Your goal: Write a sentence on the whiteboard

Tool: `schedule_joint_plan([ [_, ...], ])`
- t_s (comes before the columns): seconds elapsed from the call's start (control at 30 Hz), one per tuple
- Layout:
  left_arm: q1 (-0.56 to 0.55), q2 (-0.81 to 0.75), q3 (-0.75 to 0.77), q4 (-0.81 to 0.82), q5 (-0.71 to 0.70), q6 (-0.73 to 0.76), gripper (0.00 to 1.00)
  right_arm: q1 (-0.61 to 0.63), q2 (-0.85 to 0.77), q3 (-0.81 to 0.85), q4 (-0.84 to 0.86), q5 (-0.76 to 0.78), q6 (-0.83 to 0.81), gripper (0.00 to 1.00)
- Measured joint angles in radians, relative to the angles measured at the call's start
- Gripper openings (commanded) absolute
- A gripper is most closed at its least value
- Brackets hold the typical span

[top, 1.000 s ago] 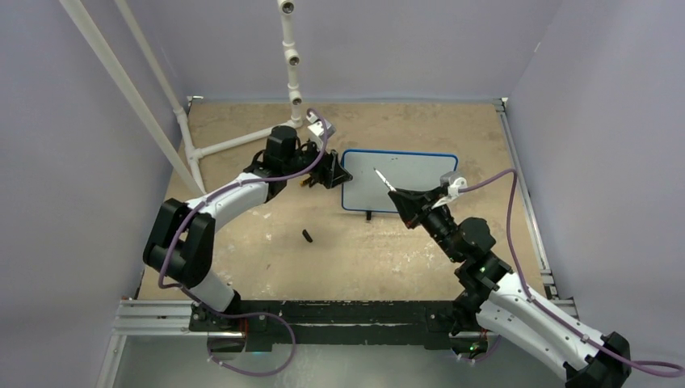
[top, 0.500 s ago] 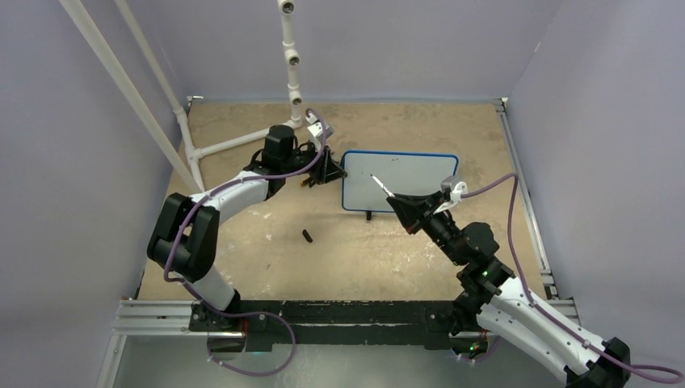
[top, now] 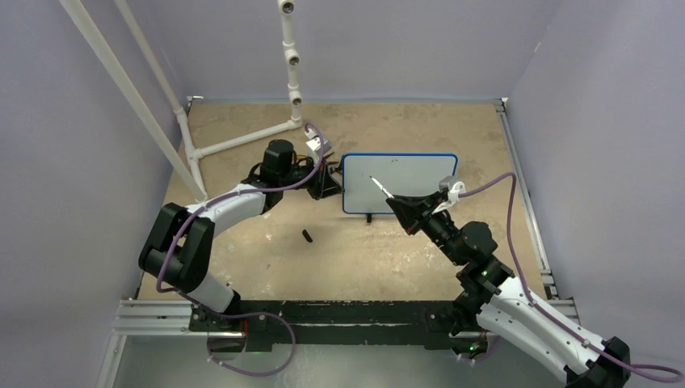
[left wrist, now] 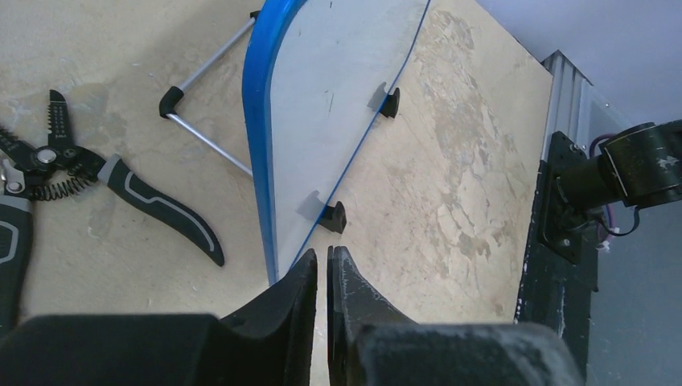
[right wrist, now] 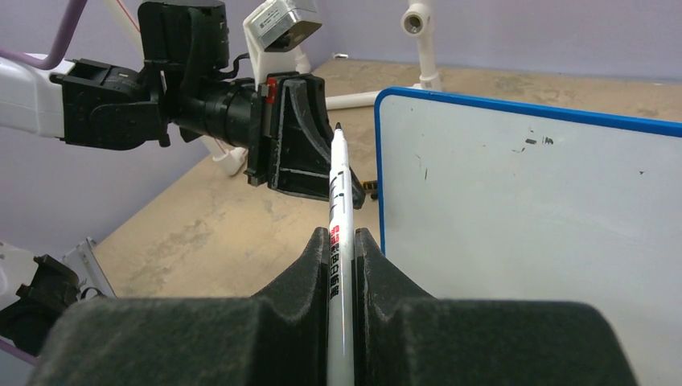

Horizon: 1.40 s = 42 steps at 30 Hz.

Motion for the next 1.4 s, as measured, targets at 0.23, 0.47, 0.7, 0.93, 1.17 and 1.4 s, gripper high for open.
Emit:
schedule_joint_plan([
  [0.23,-0.004,-0.015,-0.001,-0.037,-0.003,0.007,0.46,0.000,-0.001,0.000,0.001,0.011,-0.001,0.00],
  [0.47,-0.003,-0.036,0.029,-0.077,-0.013,0.023,0.57,0.000,-0.002,0.000,0.002,0.042,-0.001,0.00],
  [0.7,-0.002,-0.026,0.102,-0.084,-0.019,0.039,0.56,0.000,0.044,0.000,0.026,0.062,-0.002,0.00],
  [0.93,-0.002,0.031,0.135,-0.068,0.011,0.031,0.39,0.000,0.096,0.000,0.049,0.057,-0.002,0.00],
  [1.17,0.000,0.038,0.103,0.018,0.051,-0.029,0.25,0.000,0.113,0.000,0.096,0.055,-0.001,0.00],
  [1.4,0.000,0.037,0.069,0.003,0.047,-0.032,0.18,0.000,0.164,0.000,0.133,0.055,-0.001,0.00],
])
